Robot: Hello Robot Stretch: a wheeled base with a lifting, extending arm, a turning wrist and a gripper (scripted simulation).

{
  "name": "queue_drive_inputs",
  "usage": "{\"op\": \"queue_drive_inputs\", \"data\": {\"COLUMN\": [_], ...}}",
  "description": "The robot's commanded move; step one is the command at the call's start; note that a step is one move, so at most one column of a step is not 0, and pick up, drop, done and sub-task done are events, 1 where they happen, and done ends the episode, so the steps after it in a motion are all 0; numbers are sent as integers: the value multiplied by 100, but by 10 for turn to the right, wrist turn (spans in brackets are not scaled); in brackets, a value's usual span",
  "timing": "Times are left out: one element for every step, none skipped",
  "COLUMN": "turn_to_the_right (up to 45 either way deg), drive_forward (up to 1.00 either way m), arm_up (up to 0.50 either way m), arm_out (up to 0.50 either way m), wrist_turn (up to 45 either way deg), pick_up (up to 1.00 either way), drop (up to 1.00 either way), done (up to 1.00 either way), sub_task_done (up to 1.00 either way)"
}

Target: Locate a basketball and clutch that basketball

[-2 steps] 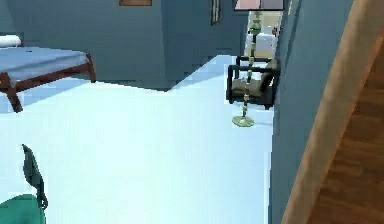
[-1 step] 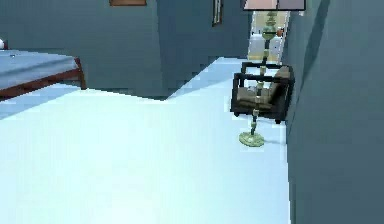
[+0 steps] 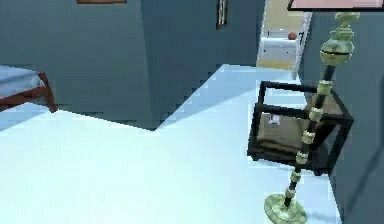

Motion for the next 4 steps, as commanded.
{"op": "queue_drive_inputs", "data": {"turn_to_the_right": [0, -420, 0, 360], "drive_forward": [100, 0, 5, 0], "arm_up": [0, 0, 0, 0], "arm_out": [0, 0, 0, 0], "wrist_turn": [0, 0, 0, 0], "pick_up": [0, 0, 0, 0], "drop": [0, 0, 0, 0], "done": [0, 0, 0, 0], "sub_task_done": [0, 0, 0, 0]}}
